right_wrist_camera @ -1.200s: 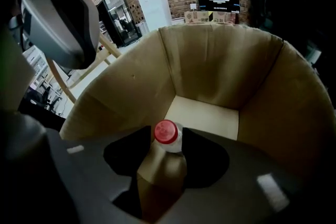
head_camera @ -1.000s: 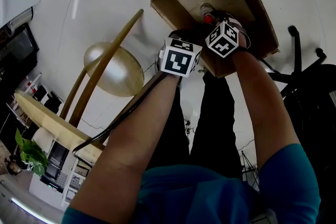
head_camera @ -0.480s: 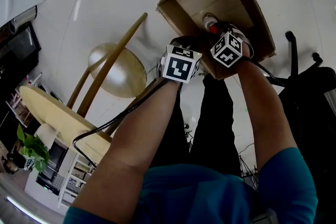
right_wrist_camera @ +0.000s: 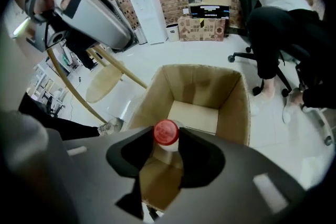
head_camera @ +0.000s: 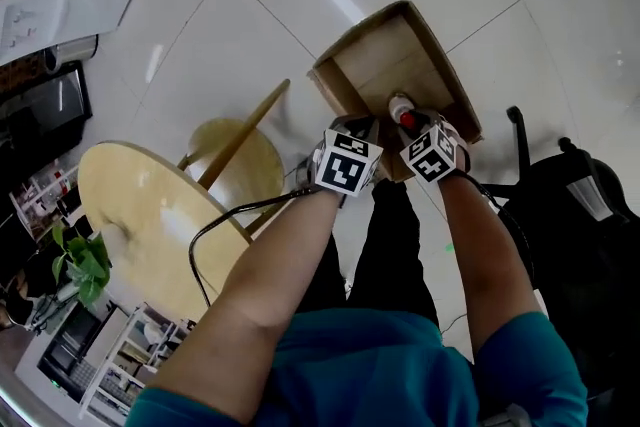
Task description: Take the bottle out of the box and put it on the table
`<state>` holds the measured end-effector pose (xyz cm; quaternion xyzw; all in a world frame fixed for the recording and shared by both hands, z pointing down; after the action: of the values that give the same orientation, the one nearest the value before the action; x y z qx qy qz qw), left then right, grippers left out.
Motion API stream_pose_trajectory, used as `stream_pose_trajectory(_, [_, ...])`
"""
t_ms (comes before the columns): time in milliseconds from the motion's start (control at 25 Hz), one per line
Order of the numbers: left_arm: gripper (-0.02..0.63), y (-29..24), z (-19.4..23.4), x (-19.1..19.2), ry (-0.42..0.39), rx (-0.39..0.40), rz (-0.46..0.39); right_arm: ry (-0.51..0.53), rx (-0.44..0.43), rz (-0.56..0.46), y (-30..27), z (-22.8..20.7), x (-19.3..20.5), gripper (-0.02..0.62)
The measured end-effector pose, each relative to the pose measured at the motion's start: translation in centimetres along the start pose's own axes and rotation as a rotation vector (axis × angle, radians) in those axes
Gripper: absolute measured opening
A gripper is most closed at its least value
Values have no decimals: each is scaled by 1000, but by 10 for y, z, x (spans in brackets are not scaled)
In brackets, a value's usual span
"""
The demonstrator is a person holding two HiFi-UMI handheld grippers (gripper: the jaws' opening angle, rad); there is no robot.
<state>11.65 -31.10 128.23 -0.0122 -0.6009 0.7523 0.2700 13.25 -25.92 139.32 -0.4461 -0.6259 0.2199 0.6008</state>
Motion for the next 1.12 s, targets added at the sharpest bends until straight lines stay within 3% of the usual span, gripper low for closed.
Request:
stream_pose_trajectory(320, [0, 128, -95, -74, -4, 47, -108, 63, -19, -11, 158, -10, -69, 146])
stream_pose_trajectory(440, [0, 199, -126, -119, -22, 42, -180, 122, -20, -9, 235, -28, -115, 146])
stream_pose_trajectory(560, [0, 270, -152, -150, 12, 25, -271, 213, -38, -16, 307, -32, -166, 146])
stream_pose_trajectory(880, [0, 468, -215, -198, 67, 10, -541, 387, -187, -33, 459, 18, -257, 146])
stream_pose_trajectory(1120, [0, 613, -243, -173, 61, 6, -693, 553, -286, -48, 580, 94, -349, 146])
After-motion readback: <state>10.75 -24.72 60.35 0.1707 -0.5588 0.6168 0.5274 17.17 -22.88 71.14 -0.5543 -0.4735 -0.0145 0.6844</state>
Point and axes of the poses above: the fingertips, and each gripper's own axes: y backward along the fingers, z to its left, x out of its underside, the point moved 1 cm from there along y, backward along the fingers, and after that the axes turned 9 degrees about y, right-handed, at the moved point
